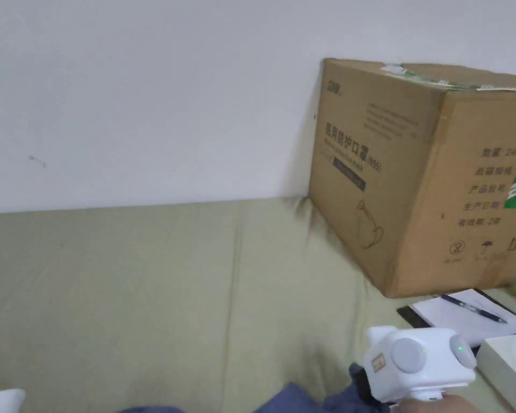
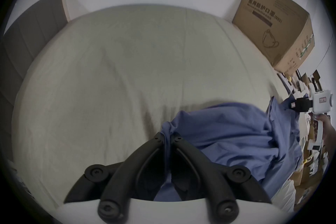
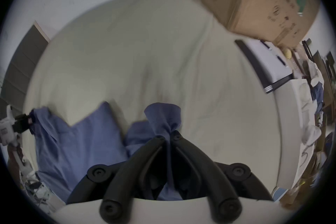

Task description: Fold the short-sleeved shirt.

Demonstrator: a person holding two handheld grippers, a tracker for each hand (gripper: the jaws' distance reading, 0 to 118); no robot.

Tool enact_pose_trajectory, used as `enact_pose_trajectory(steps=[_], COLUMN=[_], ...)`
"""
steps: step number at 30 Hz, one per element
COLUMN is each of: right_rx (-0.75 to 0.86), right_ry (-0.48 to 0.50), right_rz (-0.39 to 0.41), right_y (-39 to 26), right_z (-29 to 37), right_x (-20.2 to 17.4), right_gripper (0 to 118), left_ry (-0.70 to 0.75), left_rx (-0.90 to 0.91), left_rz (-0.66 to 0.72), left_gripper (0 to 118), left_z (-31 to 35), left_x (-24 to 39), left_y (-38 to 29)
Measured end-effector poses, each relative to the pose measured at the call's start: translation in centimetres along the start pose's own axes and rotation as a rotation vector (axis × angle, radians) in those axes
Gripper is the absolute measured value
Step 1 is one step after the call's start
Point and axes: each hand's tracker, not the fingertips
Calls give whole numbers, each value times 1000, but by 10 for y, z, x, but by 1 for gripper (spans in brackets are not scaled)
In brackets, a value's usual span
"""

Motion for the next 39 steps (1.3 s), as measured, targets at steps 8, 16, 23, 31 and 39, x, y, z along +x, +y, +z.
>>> enact_pose_trajectory(steps=[8,16,23,31,39], right_rx=[367,625,754,837,905], right_ry=[137,135,136,41,-58], right_rz=[-137,-93,-88,-65,-35], right_y=[16,42,91,166,246], right_z=[180,348,436,466,465], right_x=[31,37,29,6,-16], right_gripper=[1,1,1,1,1], left_ry=[-13,35,51,44,27], left_rx=[301,546,660,662,653], left_rz=[-54,-111,-95,-15,19], left_gripper=[4,4,4,4,4], left_z=[165,323,395,384,322], left_x=[16,31,46,54,59], left_y=[28,63,108,169,224])
